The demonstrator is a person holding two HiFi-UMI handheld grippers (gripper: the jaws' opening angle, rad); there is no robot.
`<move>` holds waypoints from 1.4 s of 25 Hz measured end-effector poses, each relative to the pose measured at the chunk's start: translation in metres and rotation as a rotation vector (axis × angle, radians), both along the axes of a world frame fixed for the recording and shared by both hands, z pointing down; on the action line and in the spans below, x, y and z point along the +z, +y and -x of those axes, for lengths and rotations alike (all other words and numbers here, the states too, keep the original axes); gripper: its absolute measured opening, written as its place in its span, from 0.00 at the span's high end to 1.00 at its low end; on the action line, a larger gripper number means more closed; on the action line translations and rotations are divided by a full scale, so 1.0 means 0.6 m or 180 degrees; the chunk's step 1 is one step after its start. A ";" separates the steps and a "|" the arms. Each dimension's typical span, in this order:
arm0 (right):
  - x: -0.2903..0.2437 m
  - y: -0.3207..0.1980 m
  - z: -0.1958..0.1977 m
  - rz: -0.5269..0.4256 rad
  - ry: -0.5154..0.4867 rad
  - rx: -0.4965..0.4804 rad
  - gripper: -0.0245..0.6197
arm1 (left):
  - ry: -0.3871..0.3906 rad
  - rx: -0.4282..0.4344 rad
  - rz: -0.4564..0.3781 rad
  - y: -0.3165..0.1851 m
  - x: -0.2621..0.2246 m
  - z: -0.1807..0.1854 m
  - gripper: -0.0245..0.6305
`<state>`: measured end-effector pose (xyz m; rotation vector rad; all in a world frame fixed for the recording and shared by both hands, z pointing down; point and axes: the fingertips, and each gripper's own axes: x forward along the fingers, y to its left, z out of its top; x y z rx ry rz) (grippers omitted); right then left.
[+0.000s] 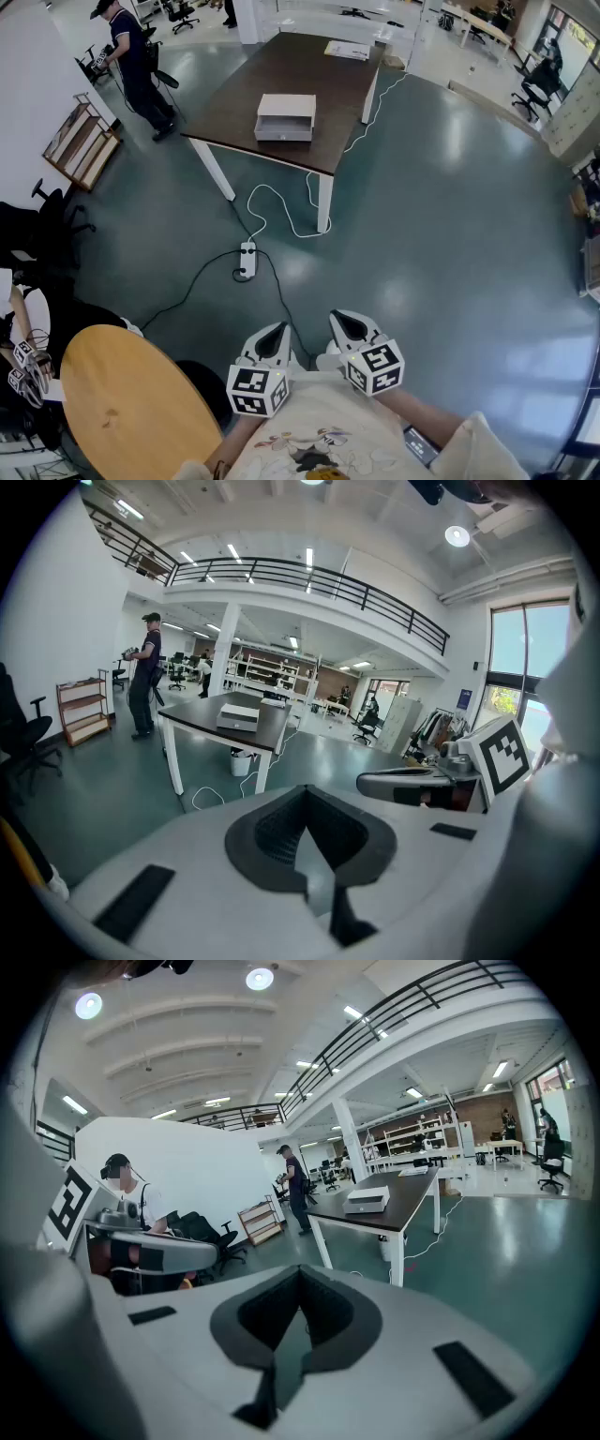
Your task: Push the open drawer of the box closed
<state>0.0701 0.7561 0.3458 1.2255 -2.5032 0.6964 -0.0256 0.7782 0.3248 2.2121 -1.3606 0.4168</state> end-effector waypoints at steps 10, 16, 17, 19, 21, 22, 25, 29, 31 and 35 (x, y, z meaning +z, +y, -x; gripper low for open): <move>0.023 -0.030 -0.046 0.0080 -0.0047 -0.0067 0.96 | -0.0042 -0.0074 0.0040 -0.020 0.015 -0.034 0.95; 0.037 -0.047 -0.059 0.0091 0.0004 -0.0194 0.95 | -0.0058 -0.0278 0.0081 -0.028 0.023 -0.038 0.95; 0.037 -0.051 -0.060 0.0085 0.0016 -0.0211 0.95 | -0.0060 -0.0297 0.0086 -0.029 0.025 -0.041 0.95; 0.040 -0.055 -0.067 0.0092 0.0028 -0.0262 0.95 | -0.0060 -0.0330 0.0088 -0.030 0.029 -0.052 0.96; 0.045 -0.058 -0.079 0.0079 0.0065 -0.0320 0.95 | -0.0046 -0.0371 0.0075 -0.032 0.032 -0.066 0.95; 0.048 -0.063 -0.085 0.0073 0.0084 -0.0336 0.95 | -0.0035 -0.0391 0.0070 -0.036 0.034 -0.072 0.96; 0.060 -0.073 -0.102 0.0127 0.0099 -0.0319 0.95 | -0.0038 -0.0397 0.0102 -0.044 0.042 -0.084 0.95; 0.067 -0.117 -0.116 0.0123 0.0101 -0.0247 0.95 | -0.0031 -0.0368 0.0092 -0.089 0.046 -0.086 0.96; 0.072 -0.156 -0.120 0.0122 0.0110 -0.0221 0.95 | 0.0005 -0.0395 0.0098 -0.125 0.051 -0.084 0.96; 0.089 -0.241 -0.125 0.0173 0.0171 -0.0143 0.95 | 0.0077 -0.0340 0.0157 -0.218 0.071 -0.084 0.95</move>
